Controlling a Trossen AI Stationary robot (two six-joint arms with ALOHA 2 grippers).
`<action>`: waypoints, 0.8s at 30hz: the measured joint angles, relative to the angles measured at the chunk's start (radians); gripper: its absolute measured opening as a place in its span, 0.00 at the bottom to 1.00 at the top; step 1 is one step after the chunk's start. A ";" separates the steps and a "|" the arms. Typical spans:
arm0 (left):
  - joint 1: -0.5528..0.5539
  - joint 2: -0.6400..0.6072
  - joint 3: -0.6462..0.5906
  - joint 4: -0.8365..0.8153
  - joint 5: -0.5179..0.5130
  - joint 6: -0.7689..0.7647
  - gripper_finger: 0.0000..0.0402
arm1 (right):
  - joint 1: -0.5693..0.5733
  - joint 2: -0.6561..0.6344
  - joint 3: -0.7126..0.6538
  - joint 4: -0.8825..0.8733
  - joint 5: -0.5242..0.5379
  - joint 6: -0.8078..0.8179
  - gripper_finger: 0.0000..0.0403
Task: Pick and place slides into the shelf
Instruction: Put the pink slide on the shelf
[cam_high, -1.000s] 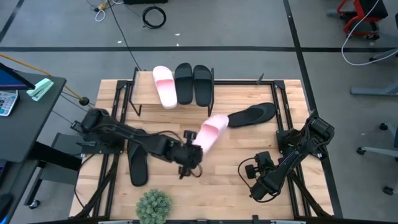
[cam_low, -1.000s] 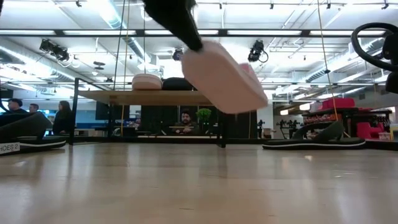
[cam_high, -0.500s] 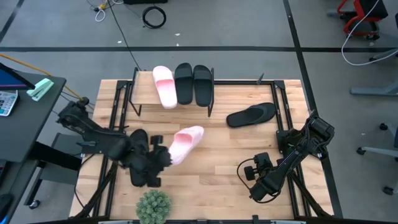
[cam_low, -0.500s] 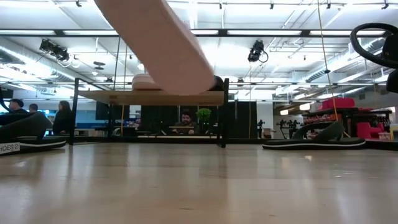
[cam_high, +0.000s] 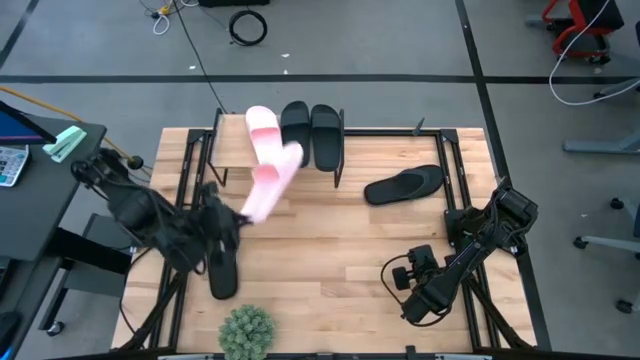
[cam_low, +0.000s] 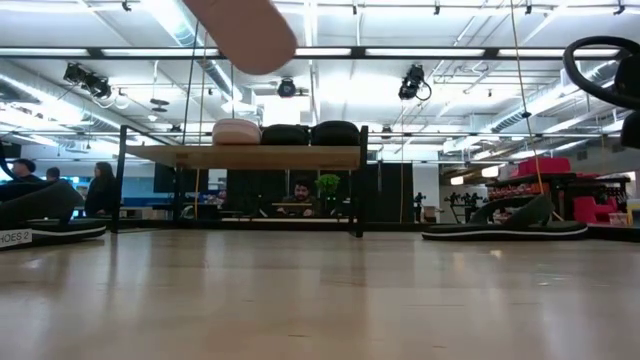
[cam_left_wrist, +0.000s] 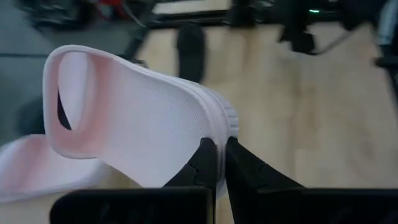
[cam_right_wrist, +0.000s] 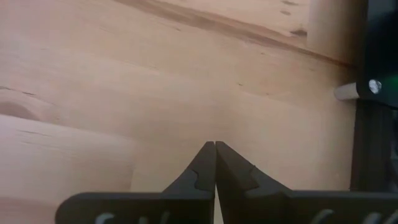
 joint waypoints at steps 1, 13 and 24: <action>0.006 -0.015 0.000 -0.031 -0.026 -0.001 0.04 | 0.000 0.000 0.000 0.000 0.010 -0.001 0.02; 0.227 -0.074 -0.018 -0.381 -0.120 -0.138 0.04 | 0.000 0.000 0.000 -0.001 0.073 -0.007 0.02; 0.416 -0.072 -0.164 -0.396 -0.088 -0.157 0.04 | 0.000 0.000 0.000 0.000 0.073 -0.032 0.02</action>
